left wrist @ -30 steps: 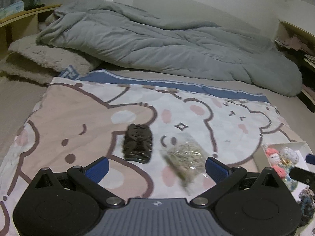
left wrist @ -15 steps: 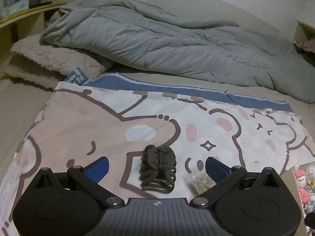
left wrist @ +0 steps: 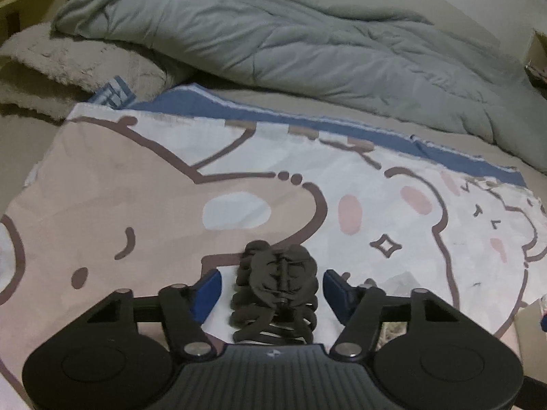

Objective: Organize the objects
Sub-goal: 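Grasp the brown claw clip with the left tool while the right tool grasps the rubber-band bag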

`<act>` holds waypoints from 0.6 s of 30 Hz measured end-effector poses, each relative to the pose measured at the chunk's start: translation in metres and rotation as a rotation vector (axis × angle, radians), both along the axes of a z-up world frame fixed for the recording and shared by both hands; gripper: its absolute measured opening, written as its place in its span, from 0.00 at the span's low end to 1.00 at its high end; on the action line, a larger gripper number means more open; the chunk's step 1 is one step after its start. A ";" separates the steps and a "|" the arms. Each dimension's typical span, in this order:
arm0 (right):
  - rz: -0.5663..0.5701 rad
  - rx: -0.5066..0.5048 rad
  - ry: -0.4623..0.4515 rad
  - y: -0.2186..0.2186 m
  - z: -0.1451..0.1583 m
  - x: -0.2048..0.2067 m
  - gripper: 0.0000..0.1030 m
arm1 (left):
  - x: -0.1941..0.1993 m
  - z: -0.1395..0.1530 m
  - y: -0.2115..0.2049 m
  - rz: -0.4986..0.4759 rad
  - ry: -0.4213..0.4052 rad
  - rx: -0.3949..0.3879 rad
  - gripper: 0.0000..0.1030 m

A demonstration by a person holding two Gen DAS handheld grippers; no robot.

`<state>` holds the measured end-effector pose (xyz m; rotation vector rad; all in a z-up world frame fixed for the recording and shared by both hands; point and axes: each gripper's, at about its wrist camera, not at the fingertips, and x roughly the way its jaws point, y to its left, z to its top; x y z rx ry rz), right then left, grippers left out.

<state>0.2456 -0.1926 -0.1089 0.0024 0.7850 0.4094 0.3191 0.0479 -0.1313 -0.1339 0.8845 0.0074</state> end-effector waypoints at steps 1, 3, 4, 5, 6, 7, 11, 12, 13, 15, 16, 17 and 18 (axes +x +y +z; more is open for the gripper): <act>0.007 -0.004 0.003 0.004 -0.003 0.003 1.00 | 0.001 -0.001 0.000 -0.011 -0.005 -0.002 0.61; 0.021 -0.002 0.014 0.012 -0.009 0.010 1.00 | 0.004 -0.003 -0.002 -0.026 -0.009 0.001 0.59; 0.027 0.004 0.021 0.016 -0.013 0.015 1.00 | 0.006 -0.004 -0.002 -0.027 -0.010 0.002 0.58; 0.032 0.012 0.028 0.019 -0.017 0.018 1.00 | 0.007 -0.005 -0.002 -0.023 -0.010 0.001 0.56; 0.037 0.021 0.035 0.022 -0.020 0.021 1.00 | 0.008 -0.007 -0.003 -0.020 -0.007 -0.001 0.56; 0.041 0.027 0.043 0.025 -0.024 0.025 1.00 | 0.010 -0.008 -0.003 -0.018 -0.005 -0.002 0.55; 0.058 0.023 0.055 0.041 -0.038 0.034 1.00 | 0.013 -0.012 -0.005 -0.010 0.002 0.017 0.51; 0.070 0.017 0.059 0.046 -0.041 0.036 1.00 | 0.013 -0.012 -0.005 -0.009 0.002 0.017 0.51; 0.078 0.010 0.063 0.050 -0.043 0.038 1.00 | 0.014 -0.012 -0.005 -0.010 0.003 0.017 0.51; 0.095 -0.015 0.069 0.059 -0.048 0.039 1.00 | 0.014 -0.012 -0.006 -0.017 0.008 0.025 0.51; 0.105 -0.032 0.070 0.063 -0.051 0.039 1.00 | 0.014 -0.012 -0.006 -0.016 0.009 0.026 0.51; 0.113 -0.051 0.070 0.067 -0.053 0.039 1.00 | 0.014 -0.012 -0.006 -0.013 0.010 0.023 0.51; 0.118 -0.068 0.068 0.071 -0.056 0.039 1.00 | 0.014 -0.013 -0.005 -0.008 0.011 0.017 0.51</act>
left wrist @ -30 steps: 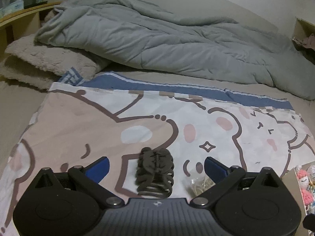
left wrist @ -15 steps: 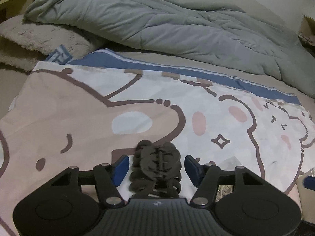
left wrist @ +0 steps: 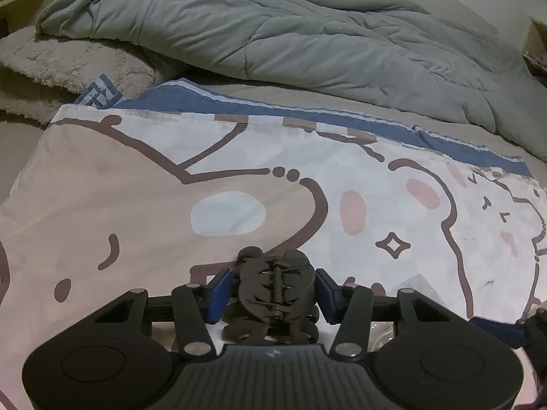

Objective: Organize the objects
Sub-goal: 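Grasp the brown claw clip with the left tool while the right tool grasps the rubber-band bag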

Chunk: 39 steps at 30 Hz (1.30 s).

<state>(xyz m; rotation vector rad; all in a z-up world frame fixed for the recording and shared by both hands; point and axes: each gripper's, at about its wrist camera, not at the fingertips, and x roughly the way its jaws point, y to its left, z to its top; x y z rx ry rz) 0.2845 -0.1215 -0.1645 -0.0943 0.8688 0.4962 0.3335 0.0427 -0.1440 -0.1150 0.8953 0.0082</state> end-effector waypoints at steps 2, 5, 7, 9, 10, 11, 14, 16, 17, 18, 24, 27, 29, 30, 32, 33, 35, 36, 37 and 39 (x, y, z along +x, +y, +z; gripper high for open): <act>0.006 -0.020 0.003 0.004 -0.005 0.000 1.00 | 0.000 -0.001 0.002 0.013 -0.001 -0.015 0.53; 0.005 -0.057 0.016 0.008 -0.012 0.002 0.99 | 0.001 -0.001 0.002 0.011 -0.001 -0.013 0.53; -0.015 -0.093 0.019 0.009 -0.016 0.002 0.82 | 0.001 0.000 0.000 -0.001 0.002 0.002 0.52; -0.032 -0.082 0.033 0.007 -0.017 0.003 0.70 | 0.001 0.002 -0.002 -0.004 0.002 0.015 0.50; -0.040 -0.076 0.031 0.006 -0.016 0.003 0.69 | 0.001 0.002 -0.003 0.000 0.000 0.017 0.49; -0.045 -0.075 0.028 0.005 -0.014 0.003 0.66 | 0.000 0.004 -0.003 0.006 -0.002 0.019 0.46; -0.053 -0.062 0.022 0.000 -0.008 0.000 0.62 | -0.002 0.008 -0.005 0.002 -0.006 0.013 0.44; -0.067 -0.039 0.017 -0.006 -0.003 -0.003 0.61 | -0.005 0.009 -0.007 -0.005 0.001 0.011 0.44; -0.073 -0.035 0.013 -0.008 -0.001 -0.004 0.60 | -0.006 0.011 -0.008 -0.010 0.004 0.020 0.44; -0.077 -0.035 0.006 -0.010 0.003 -0.005 0.60 | -0.008 0.012 -0.009 -0.014 0.004 0.022 0.44; -0.108 -0.020 -0.019 -0.029 0.027 -0.013 0.60 | -0.025 0.031 -0.014 -0.029 -0.007 0.013 0.44; -0.121 -0.013 -0.035 -0.039 0.042 -0.020 0.60 | -0.036 0.046 -0.019 -0.041 -0.022 0.014 0.44; -0.131 -0.009 -0.046 -0.046 0.052 -0.024 0.60 | -0.044 0.057 -0.023 -0.045 -0.033 0.011 0.44; -0.137 -0.007 -0.052 -0.049 0.056 -0.026 0.60 | -0.049 0.063 -0.025 -0.051 -0.039 0.010 0.44; -0.147 -0.007 -0.067 -0.056 0.066 -0.032 0.60 | -0.057 0.074 -0.030 -0.062 -0.050 0.009 0.44; -0.152 -0.004 -0.074 -0.059 0.071 -0.035 0.60 | -0.062 0.080 -0.033 -0.069 -0.056 0.009 0.44; -0.164 0.007 -0.087 -0.066 0.082 -0.042 0.60 | -0.071 0.089 -0.039 -0.079 -0.065 0.009 0.44; -0.171 0.013 -0.093 -0.070 0.086 -0.045 0.60 | -0.076 0.094 -0.042 -0.084 -0.069 0.007 0.44; -0.178 0.020 -0.099 -0.073 0.090 -0.049 0.60 | -0.081 0.098 -0.045 -0.090 -0.072 0.006 0.44; -0.186 0.037 -0.105 -0.081 0.099 -0.057 0.60 | -0.091 0.106 -0.050 -0.104 -0.079 0.005 0.44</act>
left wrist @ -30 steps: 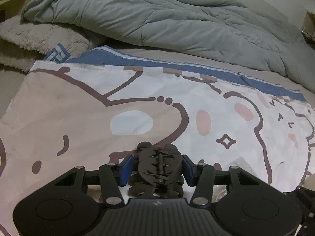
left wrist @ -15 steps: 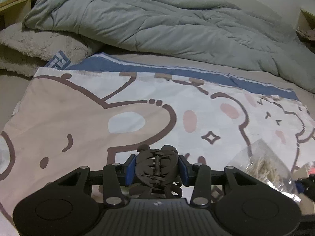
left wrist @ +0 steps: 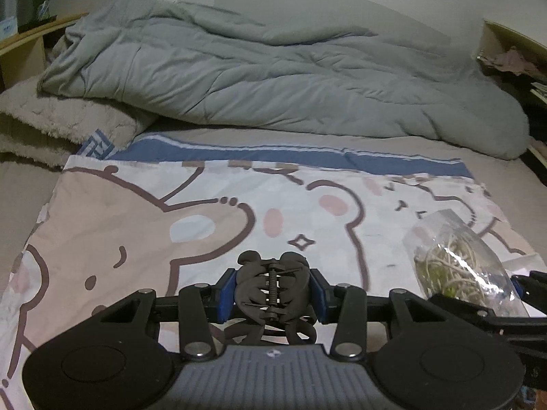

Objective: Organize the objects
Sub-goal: 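Grasp the brown claw clip with the left tool while the right tool grasps the rubber-band bag, then carry the claw clip and rubber-band bag over the white box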

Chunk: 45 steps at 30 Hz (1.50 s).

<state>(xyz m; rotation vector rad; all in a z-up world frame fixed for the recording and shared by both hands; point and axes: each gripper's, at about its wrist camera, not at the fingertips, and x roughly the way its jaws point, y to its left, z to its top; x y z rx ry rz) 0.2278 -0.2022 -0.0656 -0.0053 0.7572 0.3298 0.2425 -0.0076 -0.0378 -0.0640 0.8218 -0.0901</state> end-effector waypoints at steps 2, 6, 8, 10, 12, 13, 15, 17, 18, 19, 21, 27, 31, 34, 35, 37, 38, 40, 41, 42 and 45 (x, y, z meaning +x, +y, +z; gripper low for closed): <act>-0.002 0.003 -0.006 -0.005 0.006 -0.007 0.60 | -0.009 0.007 -0.005 -0.013 -0.006 0.001 0.44; -0.012 0.004 -0.024 -0.015 0.018 -0.025 0.60 | -0.028 0.021 -0.015 -0.039 -0.023 -0.002 0.44; -0.019 0.011 -0.029 -0.021 0.024 -0.033 0.60 | -0.037 0.026 -0.019 -0.050 -0.030 -0.005 0.44; -0.025 0.017 -0.037 -0.027 0.030 -0.042 0.60 | -0.045 0.031 -0.023 -0.062 -0.036 -0.008 0.44; -0.030 0.017 -0.042 -0.032 0.035 -0.050 0.60 | -0.054 0.037 -0.027 -0.075 -0.045 -0.010 0.44; -0.033 0.013 -0.044 -0.034 0.037 -0.053 0.60 | -0.058 0.039 -0.029 -0.081 -0.049 -0.010 0.44; -0.035 0.004 -0.049 -0.038 0.041 -0.060 0.60 | -0.066 0.044 -0.034 -0.095 -0.057 -0.012 0.44; -0.039 0.001 -0.052 -0.043 0.045 -0.067 0.60 | -0.072 0.048 -0.039 -0.107 -0.063 -0.013 0.44; -0.042 0.002 -0.052 -0.046 0.047 -0.070 0.60 | -0.075 0.050 -0.042 -0.113 -0.067 -0.013 0.44; -0.045 0.003 -0.053 -0.049 0.048 -0.072 0.60 | -0.078 0.051 -0.045 -0.119 -0.069 -0.014 0.44; -0.048 0.001 -0.056 -0.054 0.050 -0.077 0.60 | -0.082 0.054 -0.050 -0.130 -0.074 -0.015 0.44; -0.057 0.000 -0.071 -0.072 0.059 -0.090 0.59 | -0.089 0.059 -0.067 -0.170 -0.085 -0.020 0.44; -0.079 0.003 -0.083 -0.090 0.063 -0.098 0.59 | -0.090 0.061 -0.084 -0.201 -0.090 -0.019 0.44; -0.102 -0.001 -0.085 -0.106 0.063 -0.103 0.59 | -0.088 0.061 -0.102 -0.233 -0.089 -0.021 0.44; -0.113 -0.005 -0.084 -0.112 0.063 -0.105 0.59 | -0.087 0.060 -0.110 -0.247 -0.089 -0.022 0.44; -0.134 -0.011 -0.080 -0.125 0.062 -0.107 0.59 | -0.086 0.060 -0.122 -0.272 -0.088 -0.027 0.44; -0.147 -0.011 -0.079 -0.131 0.061 -0.109 0.59 | -0.085 0.060 -0.128 -0.283 -0.089 -0.029 0.44; -0.175 -0.013 -0.077 -0.146 0.059 -0.111 0.59 | -0.083 0.059 -0.143 -0.309 -0.090 -0.033 0.44; -0.190 -0.012 -0.078 -0.154 0.059 -0.112 0.59 | -0.082 0.059 -0.149 -0.321 -0.091 -0.035 0.44; -0.206 -0.013 -0.079 -0.162 0.058 -0.114 0.59 | -0.082 0.059 -0.156 -0.334 -0.092 -0.037 0.44; -0.252 -0.027 -0.087 -0.183 0.056 -0.118 0.59 | -0.080 0.059 -0.177 -0.371 -0.098 -0.044 0.44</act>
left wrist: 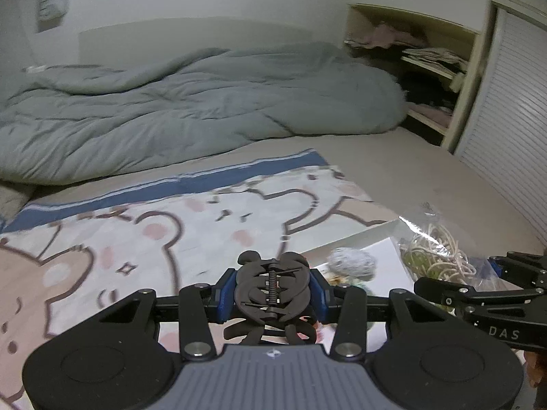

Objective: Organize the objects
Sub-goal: 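Carry the claw clip and rubber-band bag over the white box, then open the right tool to drop the bag while the left tool releases the clip into the box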

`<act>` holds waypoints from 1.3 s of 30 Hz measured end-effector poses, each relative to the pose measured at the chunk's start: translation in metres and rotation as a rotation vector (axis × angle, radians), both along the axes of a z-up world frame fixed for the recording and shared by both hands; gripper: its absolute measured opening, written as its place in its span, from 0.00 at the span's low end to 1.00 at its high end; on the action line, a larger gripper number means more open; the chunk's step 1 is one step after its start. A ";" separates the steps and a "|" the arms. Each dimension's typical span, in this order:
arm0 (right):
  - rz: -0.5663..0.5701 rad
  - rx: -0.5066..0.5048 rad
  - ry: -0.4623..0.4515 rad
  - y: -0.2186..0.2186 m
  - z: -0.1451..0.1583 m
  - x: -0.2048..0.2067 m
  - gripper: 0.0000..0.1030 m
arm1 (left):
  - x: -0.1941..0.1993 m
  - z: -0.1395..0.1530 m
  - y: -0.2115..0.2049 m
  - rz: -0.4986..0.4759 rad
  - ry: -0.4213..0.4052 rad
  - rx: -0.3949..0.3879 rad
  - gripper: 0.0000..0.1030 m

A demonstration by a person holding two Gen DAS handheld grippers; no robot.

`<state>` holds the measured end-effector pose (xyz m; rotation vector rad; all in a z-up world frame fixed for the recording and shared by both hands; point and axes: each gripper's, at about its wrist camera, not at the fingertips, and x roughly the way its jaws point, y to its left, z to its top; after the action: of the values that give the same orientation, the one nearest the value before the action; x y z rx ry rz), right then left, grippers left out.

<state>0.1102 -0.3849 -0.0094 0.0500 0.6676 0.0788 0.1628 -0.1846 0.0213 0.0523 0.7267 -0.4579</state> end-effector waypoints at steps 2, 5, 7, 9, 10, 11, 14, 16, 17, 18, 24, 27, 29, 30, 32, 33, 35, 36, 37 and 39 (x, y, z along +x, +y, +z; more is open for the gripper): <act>-0.033 -0.018 -0.003 -0.012 -0.001 -0.003 0.59 | 0.002 0.000 -0.013 -0.024 -0.004 -0.005 0.44; -0.070 -0.028 -0.002 -0.031 -0.004 -0.008 0.59 | 0.003 0.001 -0.032 -0.064 -0.017 -0.013 0.44; -0.091 -0.028 0.000 -0.043 -0.006 -0.011 0.59 | 0.004 0.001 -0.044 -0.089 -0.024 -0.012 0.44; -0.112 -0.028 0.002 -0.054 -0.009 -0.013 0.59 | 0.007 0.000 -0.057 -0.116 -0.034 -0.013 0.44; -0.122 -0.025 0.004 -0.060 -0.010 -0.013 0.59 | 0.007 -0.001 -0.063 -0.131 -0.044 -0.010 0.44; -0.130 -0.024 0.007 -0.065 -0.012 -0.014 0.59 | 0.007 -0.002 -0.069 -0.146 -0.059 -0.001 0.44; -0.154 -0.039 0.018 -0.078 -0.018 -0.013 0.59 | 0.010 -0.005 -0.088 -0.190 -0.084 0.018 0.44; -0.174 -0.051 0.032 -0.086 -0.022 -0.013 0.59 | 0.013 -0.007 -0.098 -0.219 -0.091 0.012 0.44; -0.177 -0.057 0.039 -0.090 -0.025 -0.013 0.59 | 0.013 -0.008 -0.103 -0.234 -0.098 0.011 0.44; -0.179 -0.065 0.044 -0.092 -0.027 -0.013 0.59 | 0.014 -0.009 -0.108 -0.256 -0.106 0.011 0.44; -0.168 -0.113 0.099 -0.107 -0.048 -0.011 0.59 | 0.023 -0.021 -0.139 -0.387 -0.097 0.031 0.44; -0.168 -0.134 0.128 -0.113 -0.056 -0.011 0.59 | 0.027 -0.031 -0.152 -0.434 -0.084 0.047 0.44; -0.171 -0.135 0.143 -0.117 -0.060 -0.011 0.59 | 0.031 -0.039 -0.161 -0.456 -0.078 0.061 0.44; -0.172 -0.134 0.152 -0.119 -0.062 -0.011 0.59 | 0.032 -0.043 -0.165 -0.468 -0.072 0.062 0.44; -0.168 -0.138 0.166 -0.122 -0.066 -0.011 0.59 | 0.035 -0.049 -0.172 -0.487 -0.059 0.057 0.44; -0.168 -0.142 0.175 -0.123 -0.069 -0.011 0.59 | 0.037 -0.052 -0.176 -0.503 -0.053 0.051 0.44; -0.168 -0.149 0.190 -0.125 -0.073 -0.011 0.59 | 0.038 -0.057 -0.183 -0.528 -0.047 0.044 0.44; -0.169 -0.151 0.198 -0.128 -0.076 -0.010 0.59 | 0.038 -0.059 -0.187 -0.539 -0.044 0.045 0.44; -0.169 -0.151 0.205 -0.130 -0.078 -0.010 0.59 | 0.038 -0.061 -0.191 -0.550 -0.042 0.046 0.44; -0.170 -0.149 0.220 -0.133 -0.082 -0.010 0.59 | 0.038 -0.066 -0.198 -0.569 -0.035 0.050 0.44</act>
<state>0.1002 -0.5174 -0.0916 -0.0284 0.8843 -0.1422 0.2013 -0.3824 -0.0450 0.3185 0.6838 -0.9795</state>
